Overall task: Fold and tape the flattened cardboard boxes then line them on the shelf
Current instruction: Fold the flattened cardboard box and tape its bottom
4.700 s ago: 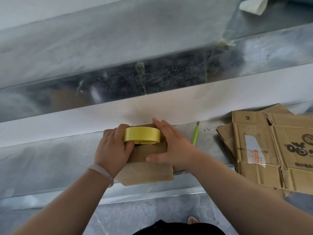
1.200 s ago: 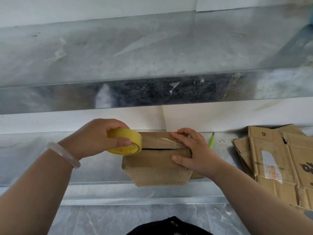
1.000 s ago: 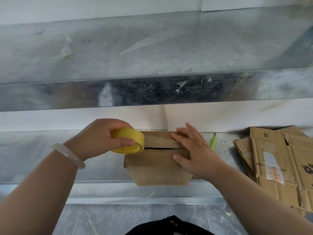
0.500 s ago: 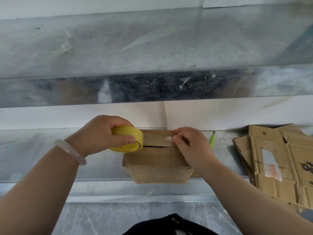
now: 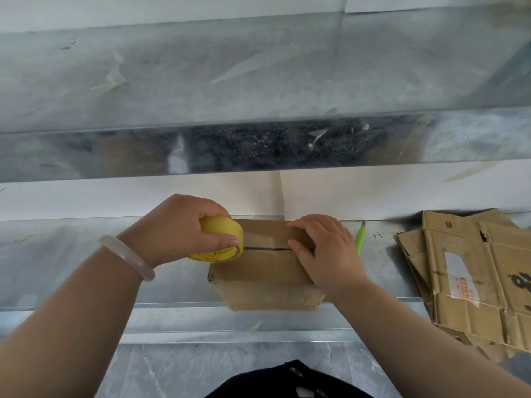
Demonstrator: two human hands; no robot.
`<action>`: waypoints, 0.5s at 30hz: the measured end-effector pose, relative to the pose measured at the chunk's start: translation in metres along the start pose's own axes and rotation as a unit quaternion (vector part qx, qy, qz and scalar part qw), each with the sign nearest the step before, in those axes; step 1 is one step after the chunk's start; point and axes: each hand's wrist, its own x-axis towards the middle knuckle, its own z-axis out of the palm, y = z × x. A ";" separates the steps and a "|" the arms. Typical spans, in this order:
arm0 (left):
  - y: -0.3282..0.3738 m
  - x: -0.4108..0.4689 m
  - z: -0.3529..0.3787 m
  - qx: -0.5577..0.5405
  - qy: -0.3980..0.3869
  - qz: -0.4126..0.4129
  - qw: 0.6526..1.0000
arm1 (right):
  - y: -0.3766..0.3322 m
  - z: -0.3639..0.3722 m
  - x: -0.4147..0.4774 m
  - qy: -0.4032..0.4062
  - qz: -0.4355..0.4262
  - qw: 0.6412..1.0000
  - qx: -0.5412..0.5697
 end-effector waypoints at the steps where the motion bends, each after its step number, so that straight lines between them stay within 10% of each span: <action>1: 0.000 0.000 0.000 0.000 0.001 -0.002 1.000 | 0.001 0.001 0.000 0.009 -0.013 1.000 -0.002; 15: 0.001 -0.001 -0.005 0.001 -0.006 -0.016 1.000 | -0.005 -0.012 0.006 -0.154 -0.040 0.987 -0.025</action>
